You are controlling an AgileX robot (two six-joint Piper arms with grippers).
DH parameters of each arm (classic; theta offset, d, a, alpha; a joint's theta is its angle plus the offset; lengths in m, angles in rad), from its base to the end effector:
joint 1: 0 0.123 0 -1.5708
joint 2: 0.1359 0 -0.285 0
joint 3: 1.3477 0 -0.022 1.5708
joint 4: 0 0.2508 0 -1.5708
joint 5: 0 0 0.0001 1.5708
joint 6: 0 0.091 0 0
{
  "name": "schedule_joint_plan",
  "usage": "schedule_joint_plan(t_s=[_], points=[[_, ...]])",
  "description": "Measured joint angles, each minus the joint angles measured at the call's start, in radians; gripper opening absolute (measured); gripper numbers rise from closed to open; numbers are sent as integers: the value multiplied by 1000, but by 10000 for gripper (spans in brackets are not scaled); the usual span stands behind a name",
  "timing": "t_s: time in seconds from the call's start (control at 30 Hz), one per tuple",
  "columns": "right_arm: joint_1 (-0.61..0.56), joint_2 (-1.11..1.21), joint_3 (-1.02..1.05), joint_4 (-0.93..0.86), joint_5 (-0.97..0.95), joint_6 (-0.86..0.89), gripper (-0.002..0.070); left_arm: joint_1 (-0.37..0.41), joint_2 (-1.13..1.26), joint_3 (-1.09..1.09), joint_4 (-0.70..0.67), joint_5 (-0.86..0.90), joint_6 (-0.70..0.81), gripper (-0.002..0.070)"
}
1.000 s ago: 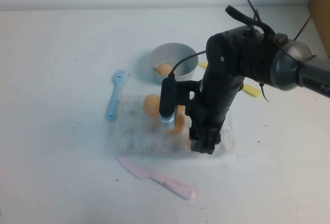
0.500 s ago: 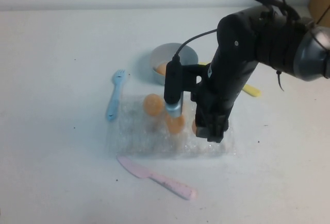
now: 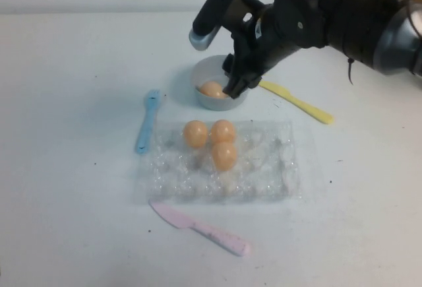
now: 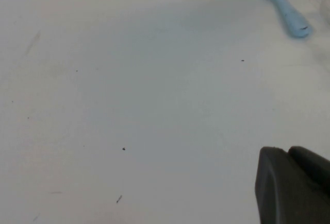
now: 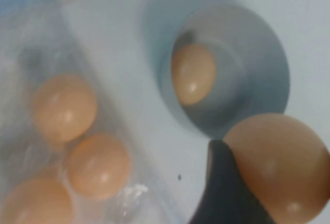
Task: Take an egg out of the egg box
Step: Place the egg in the bowl
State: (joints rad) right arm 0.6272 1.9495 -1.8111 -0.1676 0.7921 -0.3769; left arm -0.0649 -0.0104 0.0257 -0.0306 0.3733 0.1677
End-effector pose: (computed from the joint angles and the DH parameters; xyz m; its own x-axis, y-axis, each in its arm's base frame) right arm 0.3726 0.2567 0.3131 -0.2824 -0.7874 -0.5479 -0.7416 0.5415 -0.3960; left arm 0.0525 -0.0044 0.1715 -0.2827 0.1574 -0.9462 0.1158 0.9848 0.1292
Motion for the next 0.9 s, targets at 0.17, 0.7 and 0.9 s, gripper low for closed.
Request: schedule_joint_plan(t_s=[0.17,0.7,0.9], points=[[-35,159,-175,-19,-22,166,352,0,0,0,0,0,0,-3],[-70,389,-326,-47,-95,350,530,0,0,0,0,0,0,-3],[-70,352,-326,-72,-21,383,500,0,0,0,0,0,0,-3]])
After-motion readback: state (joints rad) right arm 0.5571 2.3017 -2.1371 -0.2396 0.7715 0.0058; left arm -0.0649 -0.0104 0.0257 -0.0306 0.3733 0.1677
